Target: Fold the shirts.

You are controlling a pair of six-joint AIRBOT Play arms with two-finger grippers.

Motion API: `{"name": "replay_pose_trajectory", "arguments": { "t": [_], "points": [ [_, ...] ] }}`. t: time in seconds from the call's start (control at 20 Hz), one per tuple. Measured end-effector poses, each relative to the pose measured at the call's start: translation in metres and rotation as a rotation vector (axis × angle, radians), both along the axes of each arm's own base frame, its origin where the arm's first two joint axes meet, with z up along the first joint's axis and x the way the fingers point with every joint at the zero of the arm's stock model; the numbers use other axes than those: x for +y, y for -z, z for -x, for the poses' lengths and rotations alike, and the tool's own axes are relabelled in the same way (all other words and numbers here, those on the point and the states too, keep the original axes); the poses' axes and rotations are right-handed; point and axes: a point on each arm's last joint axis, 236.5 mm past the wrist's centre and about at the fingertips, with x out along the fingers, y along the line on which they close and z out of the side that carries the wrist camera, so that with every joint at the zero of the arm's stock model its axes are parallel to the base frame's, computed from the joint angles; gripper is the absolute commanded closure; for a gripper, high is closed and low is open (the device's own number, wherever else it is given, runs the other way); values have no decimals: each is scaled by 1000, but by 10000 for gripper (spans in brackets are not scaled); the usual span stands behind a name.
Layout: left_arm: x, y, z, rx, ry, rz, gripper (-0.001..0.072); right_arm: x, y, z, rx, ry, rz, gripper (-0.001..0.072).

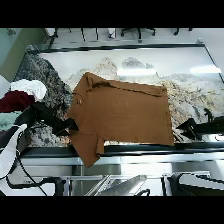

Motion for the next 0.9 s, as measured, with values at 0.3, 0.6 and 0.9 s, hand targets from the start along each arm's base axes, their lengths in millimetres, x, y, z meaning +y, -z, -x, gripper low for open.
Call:
{"name": "replay_pose_trajectory", "arguments": {
  "t": [0.3, 0.6, 0.9],
  "points": [
    [-1, -3, -17, -67, 3, -3, 178, 14, 12, 8, 28, -37, -19, 206],
    [36, -46, -30, -57, -5, 11, 178, 5, 9, 4, 10, -67, 31, 207],
    [49, -35, -18, -23, -85, 53, 179, 3, 11, 17, 63, -89, 47, 207]
  ]
}}
